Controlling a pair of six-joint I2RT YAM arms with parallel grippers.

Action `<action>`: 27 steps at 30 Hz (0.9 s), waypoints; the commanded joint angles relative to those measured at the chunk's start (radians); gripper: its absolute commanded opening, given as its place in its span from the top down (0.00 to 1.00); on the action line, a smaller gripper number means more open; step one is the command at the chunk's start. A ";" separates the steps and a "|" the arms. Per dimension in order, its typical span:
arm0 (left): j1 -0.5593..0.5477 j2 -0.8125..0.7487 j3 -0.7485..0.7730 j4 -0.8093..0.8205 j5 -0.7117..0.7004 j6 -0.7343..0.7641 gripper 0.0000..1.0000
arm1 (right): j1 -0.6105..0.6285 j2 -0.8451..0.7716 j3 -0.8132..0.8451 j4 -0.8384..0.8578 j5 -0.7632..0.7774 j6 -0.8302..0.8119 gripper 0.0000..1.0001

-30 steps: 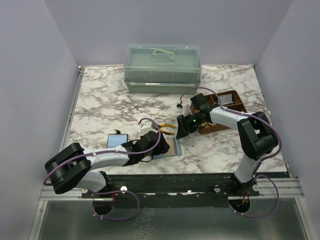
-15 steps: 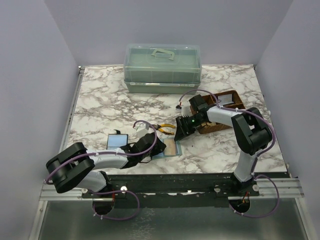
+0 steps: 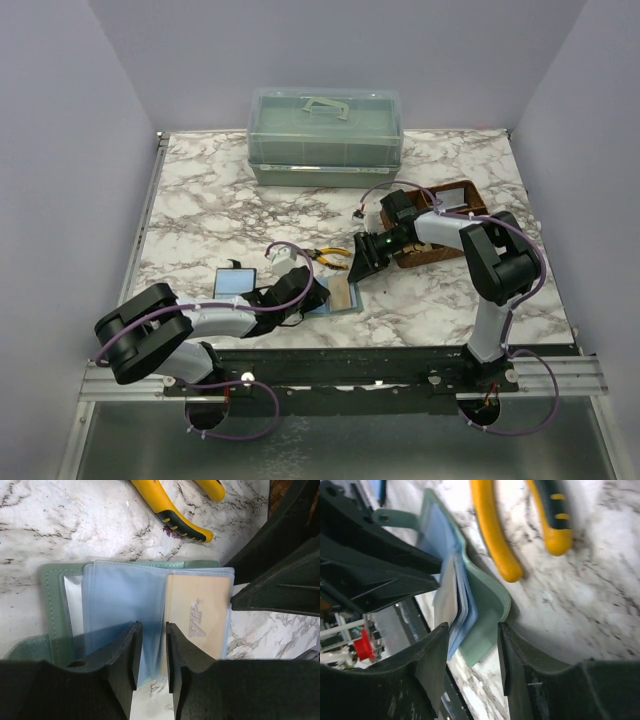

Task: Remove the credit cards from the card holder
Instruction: Remove the credit card from the card holder.

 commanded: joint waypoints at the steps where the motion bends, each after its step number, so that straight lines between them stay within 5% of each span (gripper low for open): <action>1: 0.001 0.029 -0.069 -0.175 0.012 0.009 0.67 | 0.033 0.000 -0.012 -0.006 -0.238 0.017 0.54; 18: 0.001 0.020 -0.077 -0.163 0.026 0.010 0.67 | 0.062 0.050 -0.009 -0.007 -0.243 0.027 0.62; 21: 0.002 0.016 -0.079 -0.163 0.028 0.010 0.67 | 0.070 0.057 -0.005 -0.010 -0.243 0.023 0.73; 27: 0.004 -0.015 -0.095 -0.156 0.029 0.004 0.65 | 0.073 0.035 -0.011 0.011 -0.321 0.028 0.66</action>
